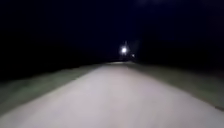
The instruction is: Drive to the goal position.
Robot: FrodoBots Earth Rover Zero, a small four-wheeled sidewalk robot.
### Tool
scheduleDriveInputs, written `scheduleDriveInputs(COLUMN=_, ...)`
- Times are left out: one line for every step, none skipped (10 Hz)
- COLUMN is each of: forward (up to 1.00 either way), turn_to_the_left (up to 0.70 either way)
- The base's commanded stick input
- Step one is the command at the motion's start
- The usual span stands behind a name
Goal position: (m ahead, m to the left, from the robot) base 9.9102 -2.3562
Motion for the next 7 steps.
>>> scheduleDriveInputs(forward=1.0, turn_to_the_left=0.0)
scheduleDriveInputs(forward=1.0, turn_to_the_left=0.0)
scheduleDriveInputs(forward=1.0, turn_to_the_left=0.0)
scheduleDriveInputs(forward=1.0, turn_to_the_left=0.0)
scheduleDriveInputs(forward=1.0, turn_to_the_left=0.0)
scheduleDriveInputs(forward=1.0, turn_to_the_left=0.0)
scheduleDriveInputs(forward=1.0, turn_to_the_left=0.0)
